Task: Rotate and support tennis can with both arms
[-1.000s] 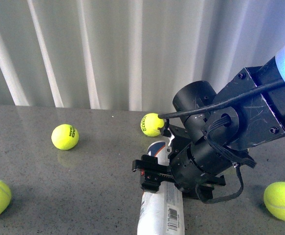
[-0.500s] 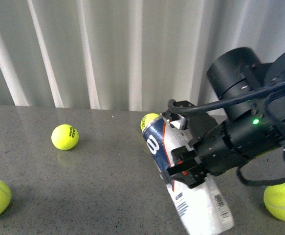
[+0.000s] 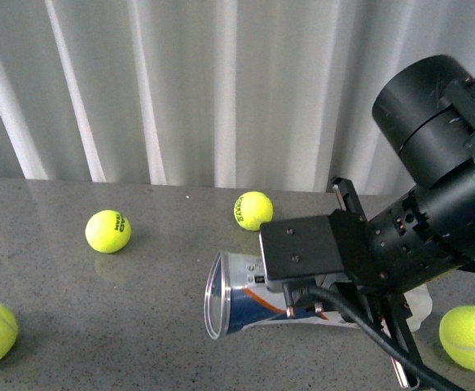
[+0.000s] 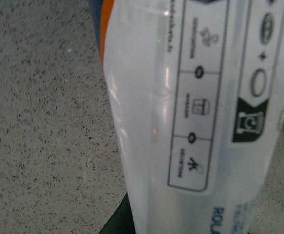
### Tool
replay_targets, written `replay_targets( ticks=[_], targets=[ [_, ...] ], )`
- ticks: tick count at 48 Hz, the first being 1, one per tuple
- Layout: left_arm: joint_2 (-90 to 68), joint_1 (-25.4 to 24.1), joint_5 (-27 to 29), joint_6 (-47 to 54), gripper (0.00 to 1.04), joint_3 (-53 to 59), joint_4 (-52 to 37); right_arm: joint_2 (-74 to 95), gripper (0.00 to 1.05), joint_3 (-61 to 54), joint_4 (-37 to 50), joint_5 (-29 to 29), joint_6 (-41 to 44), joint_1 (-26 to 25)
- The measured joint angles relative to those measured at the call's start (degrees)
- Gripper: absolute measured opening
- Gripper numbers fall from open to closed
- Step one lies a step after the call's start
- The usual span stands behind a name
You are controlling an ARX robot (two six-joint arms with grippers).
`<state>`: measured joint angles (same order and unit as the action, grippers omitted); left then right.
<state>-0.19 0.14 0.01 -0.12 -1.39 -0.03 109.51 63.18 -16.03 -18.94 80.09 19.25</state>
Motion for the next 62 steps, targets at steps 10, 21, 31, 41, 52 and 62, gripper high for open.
replay_targets(
  ticks=[10, 21, 31, 41, 52, 62],
  targets=[
    [0.0, 0.0, 0.0, 0.0, 0.98, 0.0, 0.0, 6.7, 0.06, 1.5, 2.4, 1.2, 2.9, 1.4],
    [0.0, 0.0, 0.0, 0.0, 0.98, 0.0, 0.0, 9.4, 0.06, 2.9, 5.3, 0.3, -2.4, 3.0],
    [0.0, 0.0, 0.0, 0.0, 0.98, 0.0, 0.0, 10.6, 0.41, 2.9, 5.4, 0.3, -4.1, 2.9],
    [0.0, 0.0, 0.0, 0.0, 0.98, 0.0, 0.0, 10.8, 0.72, 1.3, 7.7, -0.2, -4.8, 2.1],
    [0.0, 0.0, 0.0, 0.0, 0.98, 0.0, 0.0, 8.0, 0.97, 1.1, 6.9, -3.6, -7.6, 1.2],
    [0.0, 0.0, 0.0, 0.0, 0.98, 0.0, 0.0, 1.9, 0.98, 1.5, 3.9, -8.2, -12.6, 0.5]
  ],
)
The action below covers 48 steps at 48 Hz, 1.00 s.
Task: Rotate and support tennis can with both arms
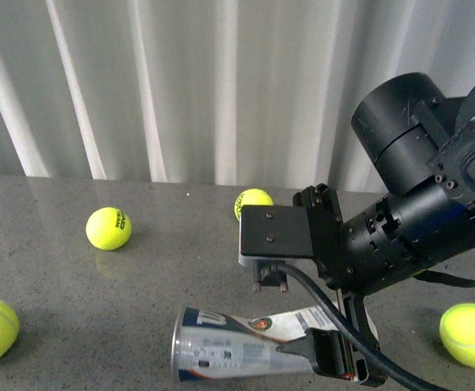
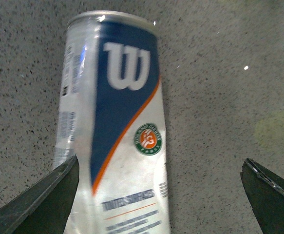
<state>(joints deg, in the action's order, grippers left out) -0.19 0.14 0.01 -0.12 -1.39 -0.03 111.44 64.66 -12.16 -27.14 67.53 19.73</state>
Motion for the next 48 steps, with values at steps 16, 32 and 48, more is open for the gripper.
replay_targets(
  ticks=[16, 32, 48],
  targets=[
    [0.0, 0.0, 0.0, 0.0, 0.98, 0.0, 0.0, -7.0, 0.98, -1.6, 1.7, -3.3, -4.4, -2.3],
    [0.0, 0.0, 0.0, 0.0, 0.98, 0.0, 0.0, -21.7, 0.98, -9.3, 17.6, -1.4, -31.9, -7.5],
    [0.0, 0.0, 0.0, 0.0, 0.98, 0.0, 0.0, -36.5, 0.98, -18.8, 21.9, 26.0, -70.2, -15.0]
  ],
)
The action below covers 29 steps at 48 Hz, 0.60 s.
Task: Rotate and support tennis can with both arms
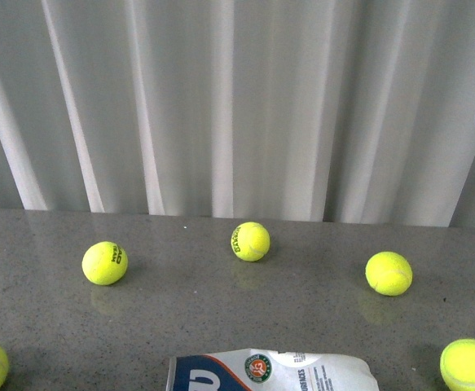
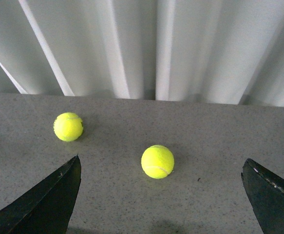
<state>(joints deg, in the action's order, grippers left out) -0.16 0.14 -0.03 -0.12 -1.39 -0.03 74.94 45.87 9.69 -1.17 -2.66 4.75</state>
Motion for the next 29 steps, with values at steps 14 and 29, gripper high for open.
replay_targets(
  ticks=[14, 29],
  targets=[
    [0.0, 0.0, 0.2, 0.0, 0.98, 0.0, 0.0, -4.6, 0.6, -17.2, 31.6, 5.4, 2.2, 0.0],
    [0.0, 0.0, 0.1, 0.0, 0.98, 0.0, 0.0, -17.2, 0.03, -32.6, 34.3, 1.3, 2.6, -4.6]
  ],
)
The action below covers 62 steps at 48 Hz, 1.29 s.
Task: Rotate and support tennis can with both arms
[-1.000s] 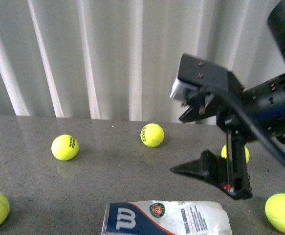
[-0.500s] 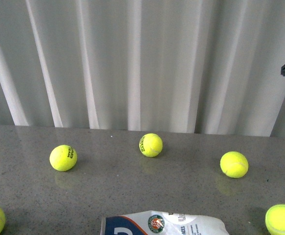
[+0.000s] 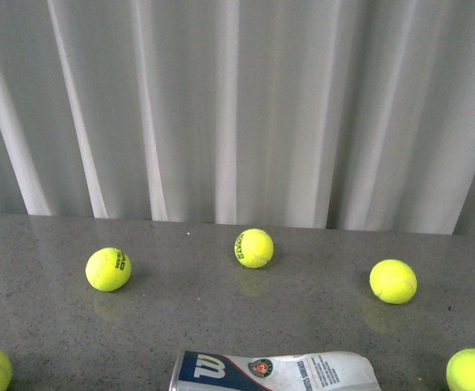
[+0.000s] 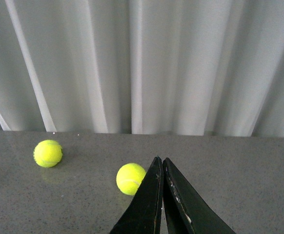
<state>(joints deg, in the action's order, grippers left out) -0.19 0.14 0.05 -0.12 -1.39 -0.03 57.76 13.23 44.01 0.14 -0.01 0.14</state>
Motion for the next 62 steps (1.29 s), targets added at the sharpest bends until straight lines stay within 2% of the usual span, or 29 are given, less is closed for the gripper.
replay_targets(
  ticks=[18, 27, 32, 62],
  targets=[
    [0.0, 0.0, 0.0, 0.0, 0.98, 0.0, 0.0, -12.7, 0.03, -7.9, -5.0, -0.1, 0.0, -0.1],
    [0.0, 0.0, 0.0, 0.0, 0.98, 0.0, 0.0, -20.6, 0.03, -10.3, -10.4, -0.2, 0.0, -0.1],
    [0.0, 0.0, 0.0, 0.0, 0.98, 0.0, 0.0, -22.8, 0.03, -13.0, -9.9, -0.2, 0.0, -0.1],
    [0.0, 0.0, 0.0, 0.0, 0.98, 0.0, 0.0, -39.9, 0.03, -13.0, -26.1, -0.2, 0.0, -0.1]
  ],
)
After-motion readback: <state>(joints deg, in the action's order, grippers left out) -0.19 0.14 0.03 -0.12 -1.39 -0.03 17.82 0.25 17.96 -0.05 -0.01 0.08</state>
